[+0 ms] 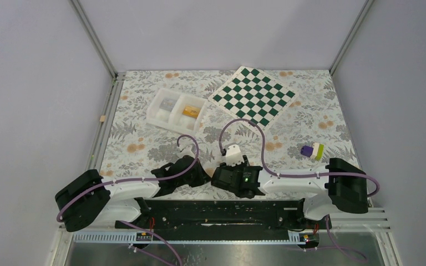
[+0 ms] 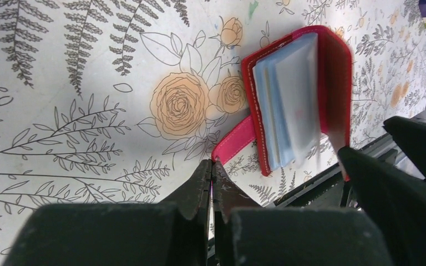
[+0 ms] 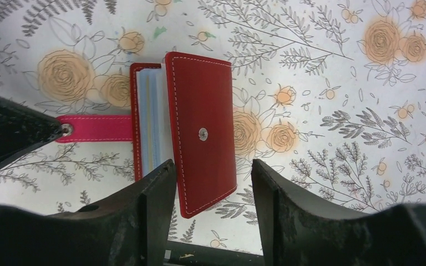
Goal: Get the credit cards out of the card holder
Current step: Open the card holder at the center of the board.
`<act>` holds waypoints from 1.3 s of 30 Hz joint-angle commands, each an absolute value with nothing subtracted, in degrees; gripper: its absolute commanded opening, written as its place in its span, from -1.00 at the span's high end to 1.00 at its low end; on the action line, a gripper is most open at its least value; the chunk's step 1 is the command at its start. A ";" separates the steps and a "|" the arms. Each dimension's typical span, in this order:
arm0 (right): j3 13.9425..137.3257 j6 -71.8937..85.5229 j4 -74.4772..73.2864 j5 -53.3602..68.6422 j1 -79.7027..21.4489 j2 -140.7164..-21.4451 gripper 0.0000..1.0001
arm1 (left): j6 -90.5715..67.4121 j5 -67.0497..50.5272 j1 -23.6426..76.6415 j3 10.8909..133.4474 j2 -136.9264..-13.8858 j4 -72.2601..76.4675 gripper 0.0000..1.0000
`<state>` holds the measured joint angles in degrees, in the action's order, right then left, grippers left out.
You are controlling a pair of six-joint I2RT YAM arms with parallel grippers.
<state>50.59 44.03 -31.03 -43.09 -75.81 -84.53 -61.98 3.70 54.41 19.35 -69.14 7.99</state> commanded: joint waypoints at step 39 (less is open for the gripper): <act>33.05 41.77 -9.62 -21.27 -64.89 -73.17 0.32 | -70.22 -7.45 54.70 24.08 -86.63 34.75 0.00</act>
